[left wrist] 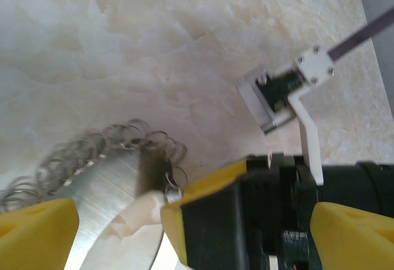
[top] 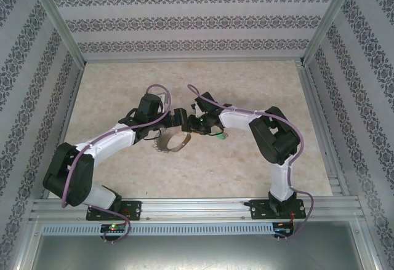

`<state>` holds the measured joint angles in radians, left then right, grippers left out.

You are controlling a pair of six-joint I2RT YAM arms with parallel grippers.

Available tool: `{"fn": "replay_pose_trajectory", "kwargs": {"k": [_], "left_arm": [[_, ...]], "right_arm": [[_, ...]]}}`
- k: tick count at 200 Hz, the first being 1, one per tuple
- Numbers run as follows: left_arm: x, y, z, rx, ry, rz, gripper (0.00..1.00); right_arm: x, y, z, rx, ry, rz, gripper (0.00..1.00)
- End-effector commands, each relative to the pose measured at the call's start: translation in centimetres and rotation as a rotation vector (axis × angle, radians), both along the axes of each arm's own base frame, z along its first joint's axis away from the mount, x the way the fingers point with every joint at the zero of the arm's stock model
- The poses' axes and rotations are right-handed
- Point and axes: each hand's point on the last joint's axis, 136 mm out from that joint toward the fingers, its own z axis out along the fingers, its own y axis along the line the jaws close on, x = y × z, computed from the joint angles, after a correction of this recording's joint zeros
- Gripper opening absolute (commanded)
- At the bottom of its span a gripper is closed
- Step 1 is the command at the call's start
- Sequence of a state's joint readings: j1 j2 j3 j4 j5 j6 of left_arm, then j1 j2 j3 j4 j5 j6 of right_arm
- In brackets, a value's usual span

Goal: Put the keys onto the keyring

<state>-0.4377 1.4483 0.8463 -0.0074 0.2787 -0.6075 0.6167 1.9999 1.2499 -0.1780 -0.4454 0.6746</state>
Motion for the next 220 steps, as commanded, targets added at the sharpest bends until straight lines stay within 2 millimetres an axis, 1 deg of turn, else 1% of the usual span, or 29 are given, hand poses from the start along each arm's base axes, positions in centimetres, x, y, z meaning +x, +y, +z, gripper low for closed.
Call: {"fn": "replay_pose_trajectory", "kwargs": {"k": [1, 52, 68, 84, 93, 110, 123, 139, 159, 191, 220], "left_arm": [[0.1, -0.2, 0.4, 0.004, -0.042, -0.010, 0.97], [0.0, -0.4, 0.2, -0.004, -0.041, -0.023, 0.97], [0.0, -0.4, 0.1, 0.004, -0.042, -0.033, 0.97], [-0.2, -0.5, 0.0, 0.024, -0.044, -0.060, 0.97], [-0.3, -0.6, -0.4, 0.041, -0.030, -0.072, 0.97], [-0.5, -0.5, -1.2, 0.060, 0.003, -0.081, 0.95], [-0.5, -0.6, -1.7, 0.054, 0.025, -0.077, 0.95], [-0.4, -0.7, -1.8, 0.038, 0.029, -0.062, 0.94], [-0.1, -0.4, -1.9, 0.036, 0.026, -0.036, 0.94], [0.1, -0.2, -1.6, 0.040, 0.018, -0.016, 0.94], [-0.1, 0.1, -1.5, 0.047, 0.012, -0.008, 0.95]], "right_arm": [[2.5, 0.5, 1.6, 0.033, -0.075, -0.006, 0.51], [5.1, 0.2, 3.4, 0.065, -0.120, -0.044, 0.51], [5.4, -0.3, 3.8, 0.065, -0.129, -0.051, 0.51], [5.1, -1.1, 3.9, 0.056, -0.130, -0.062, 0.51], [4.9, -1.6, 3.9, 0.056, -0.129, -0.069, 0.51], [4.0, -2.5, 3.7, 0.048, -0.118, -0.075, 0.50], [3.0, -2.7, 3.4, 0.048, -0.105, -0.075, 0.50], [2.1, -2.4, 3.0, 0.061, -0.094, -0.071, 0.50], [1.6, -1.8, 2.2, 0.063, -0.081, -0.062, 0.50], [1.8, -0.9, 1.5, 0.075, -0.061, -0.056, 0.50], [2.1, -0.5, 1.1, 0.072, -0.054, -0.053, 0.50]]}}
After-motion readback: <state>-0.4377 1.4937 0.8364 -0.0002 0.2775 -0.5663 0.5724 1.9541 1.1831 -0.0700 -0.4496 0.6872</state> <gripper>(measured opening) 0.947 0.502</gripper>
